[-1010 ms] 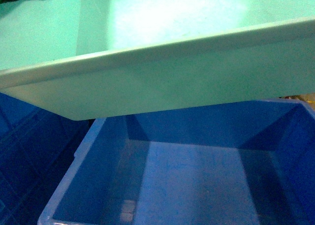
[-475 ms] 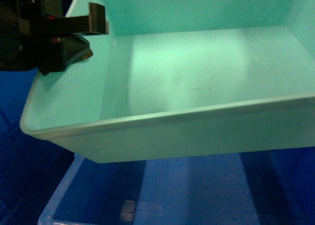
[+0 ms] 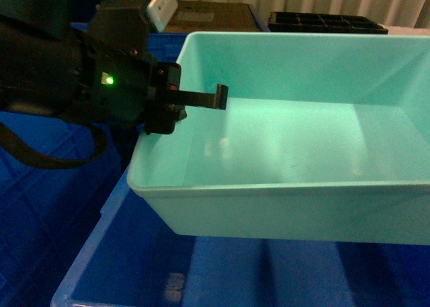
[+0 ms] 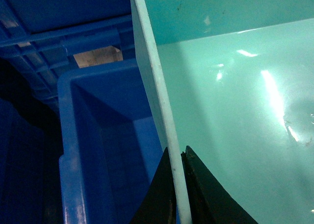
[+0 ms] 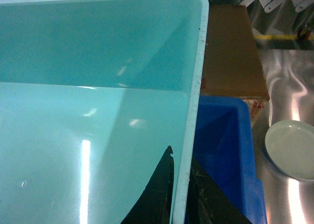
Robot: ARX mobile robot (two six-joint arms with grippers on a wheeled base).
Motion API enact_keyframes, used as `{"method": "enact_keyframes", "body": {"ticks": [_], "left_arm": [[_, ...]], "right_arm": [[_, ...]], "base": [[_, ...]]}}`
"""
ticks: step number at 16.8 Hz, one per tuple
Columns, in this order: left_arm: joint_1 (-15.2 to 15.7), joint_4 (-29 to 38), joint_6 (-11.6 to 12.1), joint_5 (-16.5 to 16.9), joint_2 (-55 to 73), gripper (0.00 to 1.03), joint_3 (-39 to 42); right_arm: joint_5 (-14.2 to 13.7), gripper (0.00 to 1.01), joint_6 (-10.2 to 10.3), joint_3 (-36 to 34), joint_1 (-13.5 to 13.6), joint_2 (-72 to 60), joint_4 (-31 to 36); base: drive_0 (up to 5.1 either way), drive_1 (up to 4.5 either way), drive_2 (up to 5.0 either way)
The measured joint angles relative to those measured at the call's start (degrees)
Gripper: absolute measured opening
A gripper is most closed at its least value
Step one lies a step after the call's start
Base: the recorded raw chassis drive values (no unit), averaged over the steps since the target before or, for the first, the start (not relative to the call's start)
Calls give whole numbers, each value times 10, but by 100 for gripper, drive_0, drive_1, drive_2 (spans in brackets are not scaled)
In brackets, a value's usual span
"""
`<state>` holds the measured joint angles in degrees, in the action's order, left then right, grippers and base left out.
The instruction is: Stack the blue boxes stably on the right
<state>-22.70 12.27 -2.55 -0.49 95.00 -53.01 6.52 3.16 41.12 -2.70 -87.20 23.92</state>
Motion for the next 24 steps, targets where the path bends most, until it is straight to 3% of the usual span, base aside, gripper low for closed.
{"method": "enact_keyframes", "body": {"ticks": [2, 7, 11, 15, 24], "left_arm": [[0, 8, 0, -11, 50, 3, -24], [16, 8, -1, -28, 142, 3, -70], [17, 15, -7, -28, 153, 3, -49], [5, 18, -22, -25, 182, 3, -6], [-7, 41, -35, -40, 208, 3, 0]], "right_arm": [[4, 7, -11, 27, 0, -53, 14], [20, 7, -26, 140, 1, -189, -34], [20, 7, -25, 97, 1, -192, -23], [-1, 7, -25, 33, 12, -192, -23], [-9, 7, -43, 22, 13, -197, -6]], "base": [[0, 0, 0], [0, 0, 0], [0, 0, 0], [0, 0, 0], [0, 0, 0]]}}
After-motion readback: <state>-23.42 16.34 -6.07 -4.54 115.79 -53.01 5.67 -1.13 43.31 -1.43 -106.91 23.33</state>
